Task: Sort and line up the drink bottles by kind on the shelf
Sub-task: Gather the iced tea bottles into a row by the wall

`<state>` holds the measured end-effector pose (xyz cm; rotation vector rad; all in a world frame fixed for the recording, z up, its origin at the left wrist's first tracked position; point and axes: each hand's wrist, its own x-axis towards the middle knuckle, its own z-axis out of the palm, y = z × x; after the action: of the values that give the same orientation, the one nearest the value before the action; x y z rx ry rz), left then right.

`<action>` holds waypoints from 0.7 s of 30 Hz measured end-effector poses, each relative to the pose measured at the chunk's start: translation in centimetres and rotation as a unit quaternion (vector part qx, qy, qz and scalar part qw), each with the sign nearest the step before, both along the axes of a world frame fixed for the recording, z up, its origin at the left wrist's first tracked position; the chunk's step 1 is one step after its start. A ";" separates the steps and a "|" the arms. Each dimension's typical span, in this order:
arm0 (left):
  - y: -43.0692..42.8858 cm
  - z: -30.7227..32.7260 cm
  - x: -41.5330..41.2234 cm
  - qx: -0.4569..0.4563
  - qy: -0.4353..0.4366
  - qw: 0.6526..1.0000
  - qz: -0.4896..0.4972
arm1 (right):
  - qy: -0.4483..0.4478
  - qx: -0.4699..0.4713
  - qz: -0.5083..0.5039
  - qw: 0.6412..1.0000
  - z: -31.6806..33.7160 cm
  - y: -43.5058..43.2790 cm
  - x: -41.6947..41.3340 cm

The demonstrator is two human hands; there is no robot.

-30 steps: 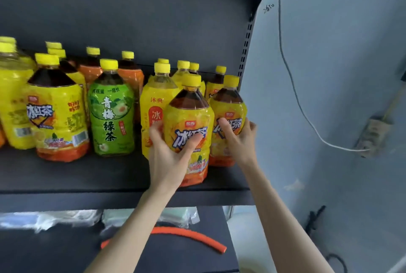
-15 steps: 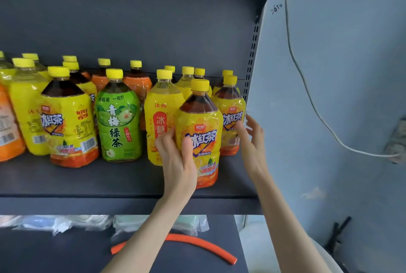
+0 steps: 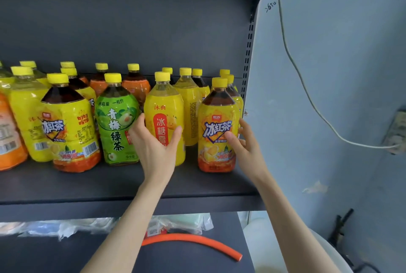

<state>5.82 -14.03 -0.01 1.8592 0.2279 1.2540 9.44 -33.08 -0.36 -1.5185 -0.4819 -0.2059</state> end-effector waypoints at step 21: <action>1.0 0.7 -2.6 -0.059 0.015 0.972 -0.229 | -0.078 0.021 -0.157 0.984 0.0 2.1 -4.5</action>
<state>3.21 -13.04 0.65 1.7031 -0.1076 0.8749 4.98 -30.99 -0.37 -1.5380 -0.3557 -0.5807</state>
